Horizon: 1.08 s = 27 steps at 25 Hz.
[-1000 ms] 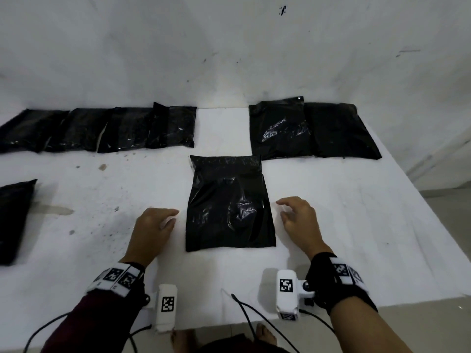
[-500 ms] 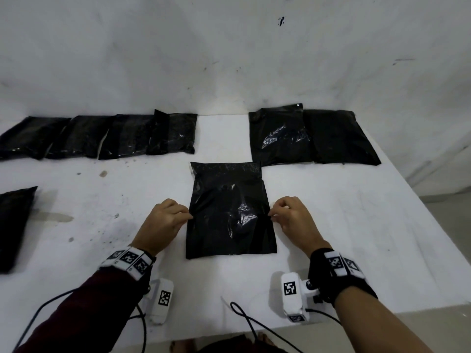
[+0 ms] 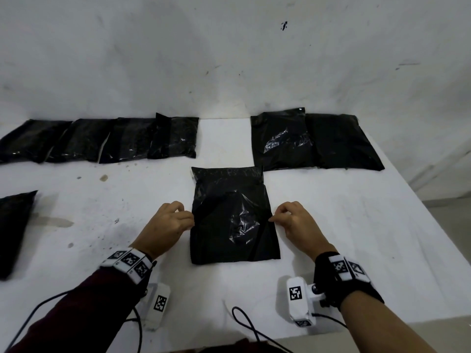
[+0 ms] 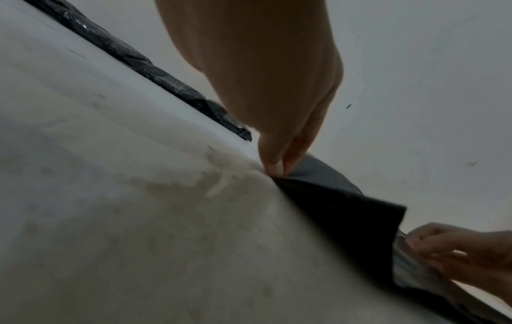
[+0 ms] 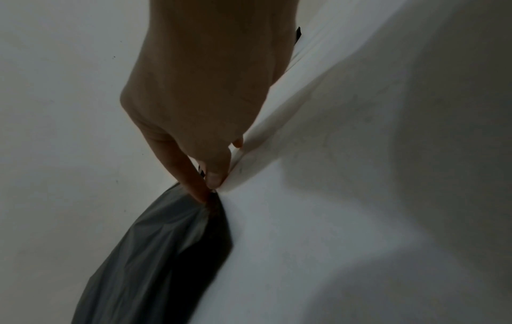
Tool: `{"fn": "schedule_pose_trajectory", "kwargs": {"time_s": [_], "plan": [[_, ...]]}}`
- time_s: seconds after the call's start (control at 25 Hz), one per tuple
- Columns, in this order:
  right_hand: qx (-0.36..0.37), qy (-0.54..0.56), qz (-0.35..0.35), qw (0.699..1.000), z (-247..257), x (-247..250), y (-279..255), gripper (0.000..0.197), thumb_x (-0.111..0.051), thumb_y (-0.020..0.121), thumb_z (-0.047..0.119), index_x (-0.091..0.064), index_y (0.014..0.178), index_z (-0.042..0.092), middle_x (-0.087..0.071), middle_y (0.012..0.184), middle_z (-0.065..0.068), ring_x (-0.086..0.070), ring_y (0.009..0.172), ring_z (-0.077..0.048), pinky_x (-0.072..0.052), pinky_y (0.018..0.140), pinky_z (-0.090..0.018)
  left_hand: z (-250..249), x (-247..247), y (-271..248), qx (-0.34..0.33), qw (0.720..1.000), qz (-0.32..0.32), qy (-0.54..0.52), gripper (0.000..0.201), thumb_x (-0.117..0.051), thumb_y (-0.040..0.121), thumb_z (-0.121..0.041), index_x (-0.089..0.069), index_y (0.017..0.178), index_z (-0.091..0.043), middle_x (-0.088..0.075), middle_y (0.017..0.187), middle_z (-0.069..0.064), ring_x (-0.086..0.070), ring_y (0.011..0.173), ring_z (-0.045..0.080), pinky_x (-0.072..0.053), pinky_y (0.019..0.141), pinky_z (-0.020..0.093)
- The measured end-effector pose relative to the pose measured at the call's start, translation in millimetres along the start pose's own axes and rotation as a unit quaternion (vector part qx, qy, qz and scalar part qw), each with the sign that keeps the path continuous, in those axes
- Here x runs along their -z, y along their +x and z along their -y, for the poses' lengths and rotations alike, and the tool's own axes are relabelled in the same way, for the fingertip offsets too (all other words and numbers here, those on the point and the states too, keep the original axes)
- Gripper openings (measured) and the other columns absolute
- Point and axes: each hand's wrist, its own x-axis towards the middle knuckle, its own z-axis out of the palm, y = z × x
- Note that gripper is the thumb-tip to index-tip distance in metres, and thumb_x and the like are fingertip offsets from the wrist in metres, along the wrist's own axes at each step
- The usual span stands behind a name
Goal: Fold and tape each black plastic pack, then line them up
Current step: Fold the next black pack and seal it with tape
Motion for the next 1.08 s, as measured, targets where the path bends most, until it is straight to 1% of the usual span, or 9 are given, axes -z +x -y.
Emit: {"fn": "schedule_pose_trajectory", "kwargs": {"time_s": [0.12, 0.28, 0.48, 0.64, 0.72, 0.8, 0.88, 1.0, 1.08], "plan": [[0.005, 0.005, -0.01, 1.0, 0.1, -0.3, -0.7, 0.032, -0.078, 0.062, -0.012, -0.075, 0.081, 0.013, -0.062, 0.076, -0.005, -0.059, 0.069, -0.027, -0.046, 0.06, -0.026, 1.6, -4.5, -1.5, 0.004, 1.0, 0.011, -0.026, 0.024, -0.046, 0.083, -0.019, -0.068, 0.076, -0.014, -0.068, 0.083, -0.005, -0.042, 0.079, 0.013, -0.03, 0.064, 0.026], [0.005, 0.007, -0.023, 1.0, -0.3, -2.6, -2.3, 0.026, -0.076, 0.065, -0.006, -0.075, 0.081, 0.013, -0.062, 0.076, -0.005, -0.057, 0.069, -0.027, -0.045, 0.06, -0.025, 2.1, -1.7, -1.7, -0.007, 0.999, 0.014, -0.028, 0.019, -0.052, 0.079, -0.025, -0.069, 0.078, -0.018, -0.068, 0.085, -0.006, -0.043, 0.082, 0.01, -0.038, 0.065, 0.025], [0.004, 0.004, -0.026, 1.0, -0.9, -4.8, -2.3, 0.023, -0.075, 0.066, -0.002, -0.074, 0.081, 0.014, -0.061, 0.077, -0.004, -0.057, 0.07, -0.026, -0.043, 0.061, -0.024, -1.7, -1.4, 5.2, -0.025, 0.999, 0.017, -0.014, 0.024, -0.046, 0.082, -0.019, -0.068, 0.073, -0.015, -0.066, 0.082, -0.007, -0.04, 0.079, 0.012, -0.027, 0.067, 0.022], [0.006, -0.004, -0.028, 1.0, 0.3, -4.0, -2.3, 0.027, -0.08, 0.063, -0.005, -0.074, 0.081, 0.013, -0.061, 0.076, -0.004, -0.058, 0.07, -0.026, -0.043, 0.062, -0.023, -1.1, -6.0, 4.6, 0.002, 0.998, 0.047, -0.049, 0.021, -0.044, 0.082, -0.018, -0.064, 0.074, -0.017, -0.064, 0.083, -0.007, -0.04, 0.078, 0.01, -0.026, 0.066, 0.02], [0.011, -0.007, -0.028, 1.0, 0.2, -3.8, -2.3, 0.027, -0.08, 0.063, -0.005, -0.074, 0.081, 0.013, -0.061, 0.077, -0.004, -0.058, 0.07, -0.025, -0.044, 0.062, -0.024, 2.8, -6.6, 2.0, 0.021, 0.992, 0.052, -0.112, 0.014, -0.05, 0.081, -0.02, -0.063, 0.076, -0.016, -0.065, 0.086, -0.005, -0.042, 0.078, 0.008, -0.032, 0.067, 0.02], [0.013, -0.01, -0.024, 1.0, 0.1, -4.2, -2.6, 0.027, -0.08, 0.063, -0.005, -0.074, 0.082, 0.013, -0.061, 0.077, -0.004, -0.058, 0.07, -0.026, -0.045, 0.062, -0.025, 6.7, -2.8, 1.1, 0.029, 0.984, 0.06, -0.164, 0.004, -0.06, 0.074, -0.013, -0.062, 0.076, -0.017, -0.065, 0.086, -0.004, -0.044, 0.08, 0.006, -0.035, 0.071, 0.019], [0.01, -0.013, -0.021, 1.0, -0.9, -4.8, -2.7, 0.027, -0.079, 0.064, -0.004, -0.074, 0.083, 0.013, -0.061, 0.078, -0.004, -0.057, 0.072, -0.025, -0.045, 0.062, -0.025, 5.2, 1.7, 4.1, 0.012, 0.987, 0.062, -0.146, 0.006, -0.064, 0.069, -0.012, -0.064, 0.073, -0.016, -0.066, 0.083, -0.004, -0.044, 0.08, 0.005, -0.034, 0.07, 0.017], [0.011, -0.013, -0.02, 1.0, -0.3, -5.7, -2.4, 0.024, -0.077, 0.066, -0.002, -0.073, 0.084, 0.013, -0.06, 0.079, -0.003, -0.053, 0.077, -0.022, -0.041, 0.066, -0.022, 0.9, 1.0, 10.6, -0.035, 0.995, 0.06, -0.074, 0.018, -0.05, 0.076, -0.021, -0.065, 0.068, -0.015, -0.065, 0.077, -0.006, -0.042, 0.077, 0.009, -0.031, 0.065, 0.021], [0.016, -0.011, -0.018, 1.0, 0.0, -5.7, -1.8, 0.022, -0.076, 0.066, -0.002, -0.073, 0.084, 0.012, -0.06, 0.079, -0.004, -0.054, 0.077, -0.023, -0.042, 0.065, -0.023, 0.2, -1.8, 10.1, -0.026, 0.993, 0.07, -0.087, 0.019, -0.046, 0.079, -0.023, -0.061, 0.069, -0.017, -0.062, 0.078, -0.008, -0.041, 0.077, 0.009, -0.032, 0.065, 0.024]]}}
